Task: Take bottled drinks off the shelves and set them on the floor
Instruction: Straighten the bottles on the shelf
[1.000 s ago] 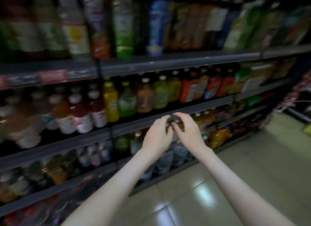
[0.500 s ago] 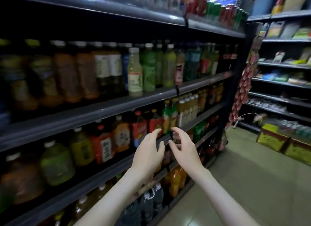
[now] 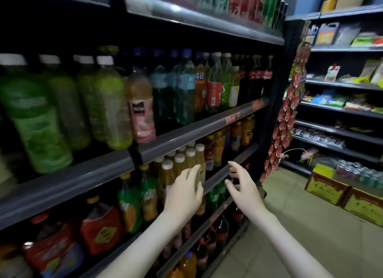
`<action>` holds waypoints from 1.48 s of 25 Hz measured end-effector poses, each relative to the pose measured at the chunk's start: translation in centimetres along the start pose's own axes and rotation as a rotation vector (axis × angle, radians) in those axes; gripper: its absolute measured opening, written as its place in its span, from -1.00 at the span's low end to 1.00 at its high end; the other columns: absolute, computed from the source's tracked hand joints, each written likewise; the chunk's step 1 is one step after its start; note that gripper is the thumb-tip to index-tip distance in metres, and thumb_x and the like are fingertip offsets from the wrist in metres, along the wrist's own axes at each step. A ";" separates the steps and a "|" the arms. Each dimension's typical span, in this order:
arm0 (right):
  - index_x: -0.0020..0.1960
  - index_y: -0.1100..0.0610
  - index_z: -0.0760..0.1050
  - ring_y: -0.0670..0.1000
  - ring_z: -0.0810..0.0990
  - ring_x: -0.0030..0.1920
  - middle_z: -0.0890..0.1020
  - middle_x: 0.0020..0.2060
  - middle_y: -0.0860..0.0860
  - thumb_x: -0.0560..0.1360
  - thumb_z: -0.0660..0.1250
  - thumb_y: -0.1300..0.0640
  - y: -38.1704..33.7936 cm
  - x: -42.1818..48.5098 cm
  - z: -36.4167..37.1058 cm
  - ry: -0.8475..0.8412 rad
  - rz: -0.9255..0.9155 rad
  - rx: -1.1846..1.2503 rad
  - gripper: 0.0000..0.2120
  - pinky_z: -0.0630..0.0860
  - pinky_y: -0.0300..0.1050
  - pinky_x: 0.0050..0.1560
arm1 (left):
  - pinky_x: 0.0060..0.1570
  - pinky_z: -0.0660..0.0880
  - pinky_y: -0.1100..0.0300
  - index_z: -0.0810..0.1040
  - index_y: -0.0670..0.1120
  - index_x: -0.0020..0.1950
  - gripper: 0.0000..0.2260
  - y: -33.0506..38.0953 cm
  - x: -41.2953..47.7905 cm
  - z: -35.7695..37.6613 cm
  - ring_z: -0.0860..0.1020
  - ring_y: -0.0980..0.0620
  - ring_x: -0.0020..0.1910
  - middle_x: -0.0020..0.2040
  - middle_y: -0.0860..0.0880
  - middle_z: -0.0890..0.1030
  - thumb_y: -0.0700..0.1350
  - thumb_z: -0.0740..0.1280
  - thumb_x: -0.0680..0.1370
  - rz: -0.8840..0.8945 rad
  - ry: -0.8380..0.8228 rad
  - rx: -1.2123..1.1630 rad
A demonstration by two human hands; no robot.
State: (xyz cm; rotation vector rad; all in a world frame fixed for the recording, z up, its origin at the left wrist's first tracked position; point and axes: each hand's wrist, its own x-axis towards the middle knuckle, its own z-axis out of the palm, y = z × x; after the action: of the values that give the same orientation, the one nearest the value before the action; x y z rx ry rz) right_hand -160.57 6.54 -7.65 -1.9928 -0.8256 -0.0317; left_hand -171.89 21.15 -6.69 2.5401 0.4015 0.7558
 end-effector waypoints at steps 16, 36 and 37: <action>0.47 0.05 0.20 0.02 0.40 0.34 0.37 0.37 0.01 0.51 0.33 0.32 10.2 29.4 -4.6 0.101 -0.688 0.129 -0.40 0.36 -0.09 0.36 | 0.28 0.35 0.03 0.33 -0.07 0.46 -0.48 6.9 25.2 13.6 0.38 -0.19 0.33 0.39 -0.27 0.36 -0.22 0.34 0.51 0.169 0.569 0.317; 0.36 -0.16 0.03 -0.21 0.42 0.14 0.37 0.26 0.05 0.33 0.55 0.05 13.1 46.3 -13.1 0.030 -0.703 0.585 -0.15 0.35 -0.60 0.00 | 0.39 0.23 -0.14 0.33 -0.10 0.44 -0.51 8.2 36.9 15.9 0.32 -0.16 0.37 0.38 -0.23 0.38 -0.23 0.30 0.51 -0.140 0.841 0.647; 0.37 -0.08 0.02 -0.24 0.43 0.13 0.39 0.25 0.05 0.32 0.53 0.02 12.9 44.8 -13.4 0.014 -0.769 0.595 -0.15 0.35 -0.59 0.02 | 0.41 0.23 -0.10 0.32 -0.10 0.45 -0.51 8.7 35.7 16.3 0.33 -0.12 0.38 0.38 -0.20 0.39 -0.22 0.30 0.52 -0.103 0.839 0.599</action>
State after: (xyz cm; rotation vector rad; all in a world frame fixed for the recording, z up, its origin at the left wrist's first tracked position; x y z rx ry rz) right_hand -114.80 15.94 5.19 -1.0457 -1.3629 -0.2166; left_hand -132.46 22.23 1.21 2.5373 1.1583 1.8800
